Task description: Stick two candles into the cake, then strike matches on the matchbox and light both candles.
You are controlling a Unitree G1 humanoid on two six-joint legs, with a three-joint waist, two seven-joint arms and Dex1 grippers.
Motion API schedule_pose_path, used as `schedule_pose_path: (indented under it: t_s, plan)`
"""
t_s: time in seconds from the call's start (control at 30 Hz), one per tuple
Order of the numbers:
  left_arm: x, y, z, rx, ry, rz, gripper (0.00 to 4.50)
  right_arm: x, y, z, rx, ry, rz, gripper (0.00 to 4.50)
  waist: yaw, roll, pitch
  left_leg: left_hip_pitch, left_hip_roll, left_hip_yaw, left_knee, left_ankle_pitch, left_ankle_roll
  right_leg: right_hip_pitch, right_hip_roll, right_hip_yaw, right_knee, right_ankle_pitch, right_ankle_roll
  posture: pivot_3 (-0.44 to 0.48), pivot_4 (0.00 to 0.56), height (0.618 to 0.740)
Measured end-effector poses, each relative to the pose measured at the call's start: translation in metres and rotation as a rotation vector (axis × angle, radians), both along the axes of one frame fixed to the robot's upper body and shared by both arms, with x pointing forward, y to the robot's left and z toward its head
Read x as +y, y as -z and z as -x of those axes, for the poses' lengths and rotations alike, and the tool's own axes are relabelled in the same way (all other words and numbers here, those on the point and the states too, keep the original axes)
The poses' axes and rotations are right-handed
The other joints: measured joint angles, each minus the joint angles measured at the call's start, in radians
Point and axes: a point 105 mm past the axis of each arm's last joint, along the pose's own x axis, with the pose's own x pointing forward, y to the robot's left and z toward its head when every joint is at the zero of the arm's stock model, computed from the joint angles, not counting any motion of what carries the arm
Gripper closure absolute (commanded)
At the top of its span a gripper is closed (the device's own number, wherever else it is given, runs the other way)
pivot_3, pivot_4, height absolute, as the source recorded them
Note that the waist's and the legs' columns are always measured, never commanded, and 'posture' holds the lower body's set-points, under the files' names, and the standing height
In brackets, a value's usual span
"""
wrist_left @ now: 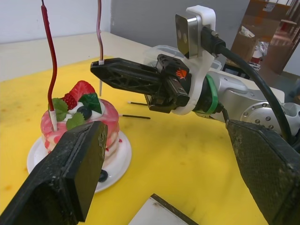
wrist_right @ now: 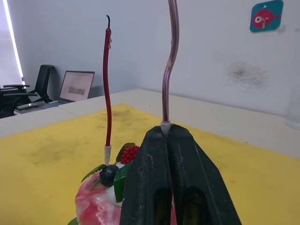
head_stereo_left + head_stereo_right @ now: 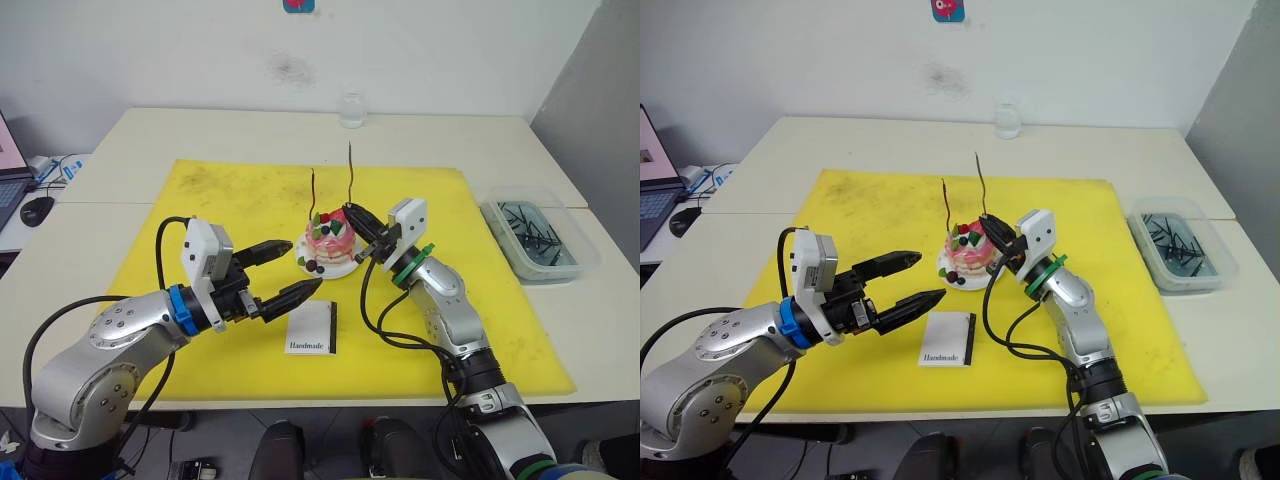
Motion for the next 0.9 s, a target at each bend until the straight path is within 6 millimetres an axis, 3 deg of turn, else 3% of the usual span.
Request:
schedule_pose_path:
  t_s: [0.9]
  plan:
    - [-0.007, 0.001, 0.002, -0.01, 0.052, -0.024, 0.0, 0.005, 0.031, 0.002, 0.051, 0.034, 0.025, 4.47, -0.001, 0.0, 0.0, 0.001, 0.0, 0.0, 0.0, 0.0, 0.0, 0.0, 0.0, 0.0, 0.0, 0.0, 0.0, 0.0, 0.15, 0.729]
